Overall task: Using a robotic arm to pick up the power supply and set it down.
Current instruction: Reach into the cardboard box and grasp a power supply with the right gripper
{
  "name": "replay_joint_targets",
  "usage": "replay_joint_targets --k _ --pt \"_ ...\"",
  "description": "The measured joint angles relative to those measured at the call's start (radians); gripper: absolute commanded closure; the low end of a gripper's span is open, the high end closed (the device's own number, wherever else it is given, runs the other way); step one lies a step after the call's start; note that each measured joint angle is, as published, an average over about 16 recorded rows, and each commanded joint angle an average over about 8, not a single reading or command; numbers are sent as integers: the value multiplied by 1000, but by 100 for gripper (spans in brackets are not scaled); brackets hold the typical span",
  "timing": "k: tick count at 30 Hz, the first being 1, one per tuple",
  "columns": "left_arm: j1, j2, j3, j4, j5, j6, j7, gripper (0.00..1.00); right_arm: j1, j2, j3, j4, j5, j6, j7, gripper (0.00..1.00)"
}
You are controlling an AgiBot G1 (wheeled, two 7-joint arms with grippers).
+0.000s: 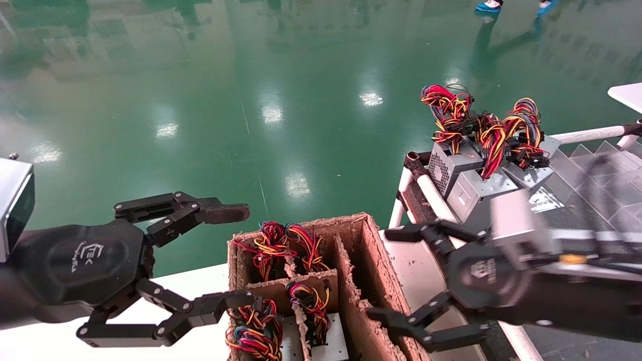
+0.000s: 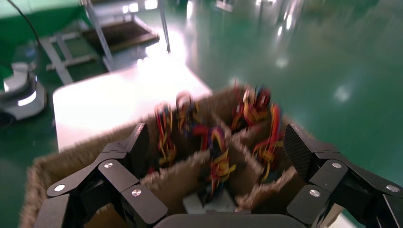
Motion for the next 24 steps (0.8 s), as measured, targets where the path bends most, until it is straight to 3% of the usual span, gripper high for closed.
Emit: replay_joint_targets --k 4,5,7,12,13,15,24 --pt "0 0 0 0 0 0 0 0 29 -59 -54 -35 -83 21 24 0" --pt "0 0 0 0 0 0 0 0 36 -75 -67 -47 -102 26 27 5" --pt "0 0 0 0 0 0 0 0 51 -110 -90 -72 -135 33 31 25" --pt "0 0 0 0 0 0 0 0 78 -192 -135 -134 -198 52 23 87" --pt "0 0 0 0 0 0 0 0 81 -207 -141 -144 -207 56 19 94" --pt "0 0 0 0 0 0 0 0 87 -232 -151 -162 -221 64 11 100" --pt "0 0 0 0 0 0 0 0 88 -296 -176 -198 -256 90 -22 100"
